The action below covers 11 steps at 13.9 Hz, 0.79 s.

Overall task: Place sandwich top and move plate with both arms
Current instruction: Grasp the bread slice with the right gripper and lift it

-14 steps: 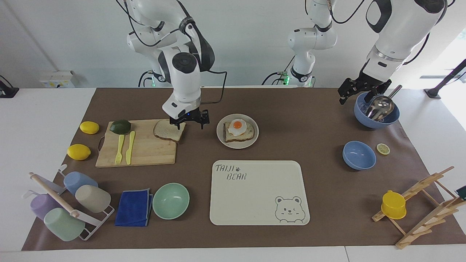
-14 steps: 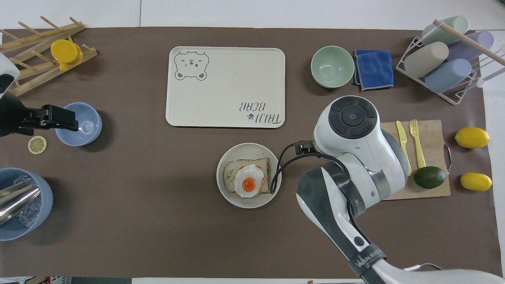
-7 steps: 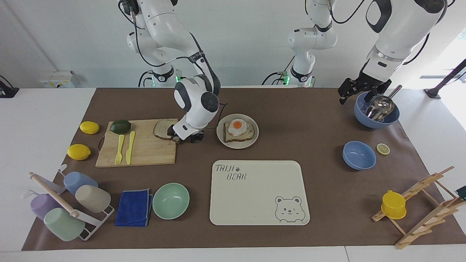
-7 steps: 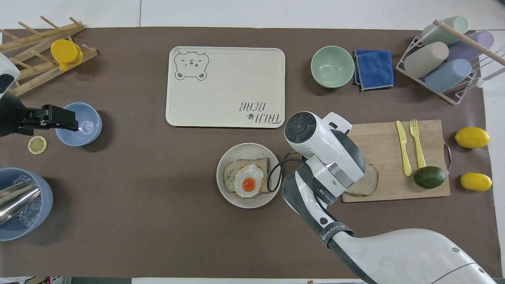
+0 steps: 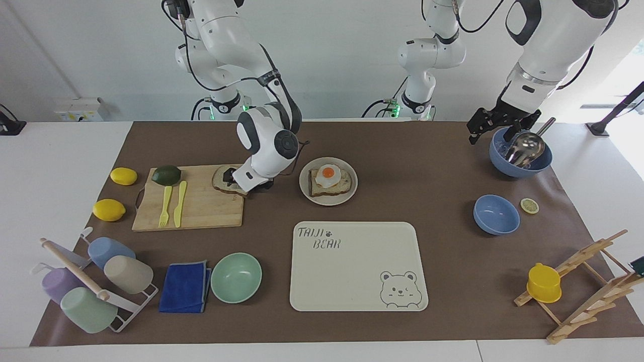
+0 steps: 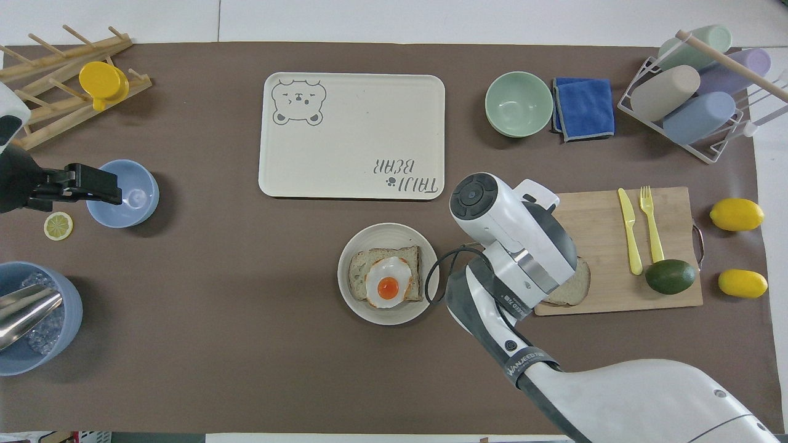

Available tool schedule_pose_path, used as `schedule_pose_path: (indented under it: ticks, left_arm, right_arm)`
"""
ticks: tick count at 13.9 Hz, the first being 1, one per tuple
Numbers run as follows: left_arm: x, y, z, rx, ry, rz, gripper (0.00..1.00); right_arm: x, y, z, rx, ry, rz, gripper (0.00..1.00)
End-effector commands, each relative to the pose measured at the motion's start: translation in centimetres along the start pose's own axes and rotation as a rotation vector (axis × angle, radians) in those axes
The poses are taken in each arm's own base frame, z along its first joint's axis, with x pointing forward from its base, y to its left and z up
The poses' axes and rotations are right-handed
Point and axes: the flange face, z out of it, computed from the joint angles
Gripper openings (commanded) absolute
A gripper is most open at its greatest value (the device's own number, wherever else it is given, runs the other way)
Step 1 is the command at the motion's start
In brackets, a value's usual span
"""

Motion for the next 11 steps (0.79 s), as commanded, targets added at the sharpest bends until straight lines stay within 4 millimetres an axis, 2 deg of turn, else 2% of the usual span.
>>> schedule_pose_path:
  ticks: [1, 2, 3, 5, 6, 7, 8, 11]
  left_arm:
    - [0.0, -0.3, -0.2, 0.017, -0.003, 0.009, 1.00]
    - [0.0, -0.3, -0.2, 0.017, -0.003, 0.009, 1.00]
    - [0.0, -0.3, -0.2, 0.017, -0.003, 0.009, 1.00]
    - [0.0, -0.3, -0.2, 0.017, -0.003, 0.009, 1.00]
    - [0.0, -0.3, -0.2, 0.017, -0.003, 0.009, 1.00]
    - [0.0, -0.3, -0.2, 0.017, -0.003, 0.009, 1.00]
    - [0.0, -0.3, -0.2, 0.017, -0.003, 0.009, 1.00]
    - [0.0, -0.3, -0.2, 0.017, -0.003, 0.009, 1.00]
  right_arm:
    - [-1.0, 0.1, 0.6, 0.011, 0.007, 0.017, 0.97]
    - [-1.2, 0.1, 0.6, 0.010, 0.007, 0.018, 0.97]
    - [-1.3, 0.1, 0.7, 0.009, 0.005, 0.016, 0.90]
    - [-1.6, 0.0, 1.2, 0.005, -0.003, 0.001, 0.66]
    - [-1.7, 0.0, 1.4, 0.001, -0.012, -0.001, 0.50]
    - [-1.9, -0.1, 1.1, 0.001, -0.010, -0.006, 0.29]
    - [-2.1, -0.6, 0.8, 0.011, -0.012, -0.008, 0.00]
    - [-2.7, -2.4, -2.3, 0.006, -0.002, -0.033, 0.00]
